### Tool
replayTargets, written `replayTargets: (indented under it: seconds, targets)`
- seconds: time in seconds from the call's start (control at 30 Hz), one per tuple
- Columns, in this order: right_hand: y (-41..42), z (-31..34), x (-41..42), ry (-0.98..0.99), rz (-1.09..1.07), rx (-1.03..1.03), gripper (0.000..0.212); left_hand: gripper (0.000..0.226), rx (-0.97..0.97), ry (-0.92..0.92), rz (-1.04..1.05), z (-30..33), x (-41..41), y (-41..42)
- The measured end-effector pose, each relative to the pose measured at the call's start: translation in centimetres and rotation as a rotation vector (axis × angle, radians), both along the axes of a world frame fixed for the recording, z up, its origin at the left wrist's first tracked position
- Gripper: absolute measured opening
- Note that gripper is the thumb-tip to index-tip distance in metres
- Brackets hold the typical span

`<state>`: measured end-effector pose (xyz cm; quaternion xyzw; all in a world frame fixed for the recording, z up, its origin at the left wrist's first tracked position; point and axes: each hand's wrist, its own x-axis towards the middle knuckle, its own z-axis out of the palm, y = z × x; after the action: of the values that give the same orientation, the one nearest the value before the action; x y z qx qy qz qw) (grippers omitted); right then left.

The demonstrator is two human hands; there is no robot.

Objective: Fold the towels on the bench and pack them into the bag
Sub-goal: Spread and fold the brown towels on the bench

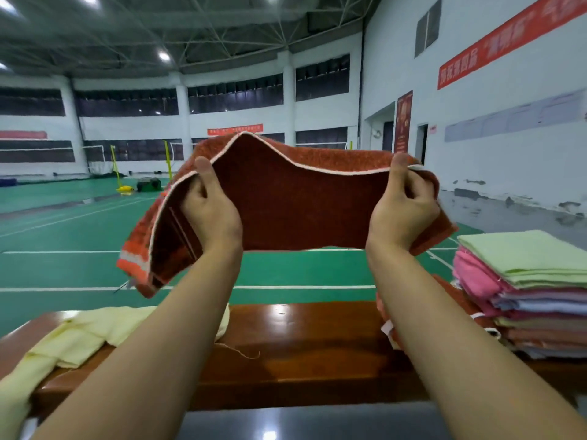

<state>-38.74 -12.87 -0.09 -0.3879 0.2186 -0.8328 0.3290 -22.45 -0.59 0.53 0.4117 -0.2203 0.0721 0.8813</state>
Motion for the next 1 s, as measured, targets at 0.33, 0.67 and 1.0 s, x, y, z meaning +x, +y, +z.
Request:
replayTargets:
  seconds: [0.33,0.67,1.0]
  targets:
    - [3.9,2.7,-3.0,0.228,-0.693,-0.257,0.048,0.032,-0.133,-0.178,0.381,4.2,-1.1,5.9]
    - [-8.1,-13.8,5.8,1.567,-0.069,-0.073,0.049,0.082,1.321,-0.022,0.081,-15.5,13.6,-0.3]
    - [-11.2,-23.5,4.4,2.085,0.174,0.112,0.064,0.087,1.988,-0.322,0.067,-23.6,16.6,0.6]
